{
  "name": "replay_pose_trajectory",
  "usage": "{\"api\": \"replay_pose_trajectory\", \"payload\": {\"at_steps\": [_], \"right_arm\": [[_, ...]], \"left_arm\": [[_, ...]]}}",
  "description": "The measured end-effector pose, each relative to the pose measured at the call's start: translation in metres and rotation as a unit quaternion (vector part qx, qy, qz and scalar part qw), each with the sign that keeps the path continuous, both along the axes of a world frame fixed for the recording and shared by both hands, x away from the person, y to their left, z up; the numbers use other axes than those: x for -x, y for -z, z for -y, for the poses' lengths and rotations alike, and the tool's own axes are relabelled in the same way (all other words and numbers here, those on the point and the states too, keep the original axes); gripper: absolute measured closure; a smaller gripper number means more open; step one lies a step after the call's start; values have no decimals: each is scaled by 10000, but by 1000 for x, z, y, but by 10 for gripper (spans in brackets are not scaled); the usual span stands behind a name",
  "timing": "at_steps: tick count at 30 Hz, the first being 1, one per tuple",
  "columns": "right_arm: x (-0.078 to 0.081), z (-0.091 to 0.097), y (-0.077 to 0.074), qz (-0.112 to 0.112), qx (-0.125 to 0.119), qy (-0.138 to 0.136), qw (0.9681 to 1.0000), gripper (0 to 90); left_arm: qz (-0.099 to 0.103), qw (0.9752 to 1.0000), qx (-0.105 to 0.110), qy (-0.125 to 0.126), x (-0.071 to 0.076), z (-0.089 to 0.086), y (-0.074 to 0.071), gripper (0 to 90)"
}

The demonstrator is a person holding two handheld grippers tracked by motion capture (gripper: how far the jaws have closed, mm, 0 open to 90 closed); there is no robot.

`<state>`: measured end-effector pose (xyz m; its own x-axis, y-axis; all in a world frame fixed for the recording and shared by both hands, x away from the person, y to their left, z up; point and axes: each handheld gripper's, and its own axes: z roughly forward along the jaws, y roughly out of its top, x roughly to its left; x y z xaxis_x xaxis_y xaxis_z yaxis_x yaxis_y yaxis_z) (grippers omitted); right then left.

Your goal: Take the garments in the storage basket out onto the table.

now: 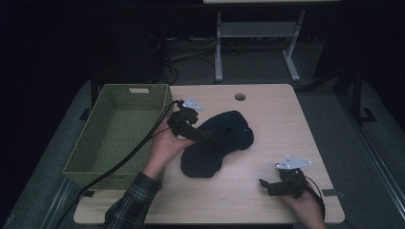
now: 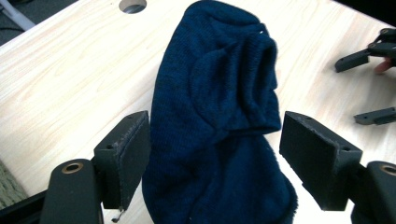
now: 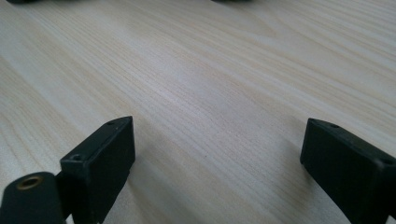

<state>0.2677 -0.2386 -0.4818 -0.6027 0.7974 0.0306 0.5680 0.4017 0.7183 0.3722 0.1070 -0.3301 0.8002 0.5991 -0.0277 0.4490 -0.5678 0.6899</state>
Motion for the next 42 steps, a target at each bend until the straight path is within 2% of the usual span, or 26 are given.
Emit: {"api": "replay_pose_trajectory", "payload": {"at_steps": [7,10,16,20,22,25,26,28,32,39,42], "right_arm": [[0,0,0,-10,-7,4,10000,99],[0,0,0,-4,-5,2,10000,99],[0,0,0,-4,-6,3,10000,99],[0,0,0,-5,-6,4,10000,99],[0,0,0,-6,-7,4,10000,99],[0,0,0,-1,-10,2,10000,99],[0,0,0,-3,-2,3,10000,99],[0,0,0,-3,-3,2,10000,99],[0,0,0,-7,-2,-6,10000,99],[0,0,0,-3,-8,-14,10000,99],[0,0,0,-7,-11,-15,10000,99]], "left_arm": [[5,10000,16,-64,17,-6,4,247],[-42,10000,1,-39,24,-6,7,271],[14,9999,-100,-70,40,-6,11,363],[101,9999,-112,-84,47,-8,13,573],[37,9999,-119,-19,50,-6,14,716],[-40,9999,-144,77,53,-4,16,873],[-54,9999,-137,72,55,-4,16,898],[-130,9997,-196,79,58,-2,20,899],[-123,9995,-283,99,62,4,30,899],[-253,9979,-571,193,66,22,65,899],[-268,9973,-641,222,65,26,75,899]]}}
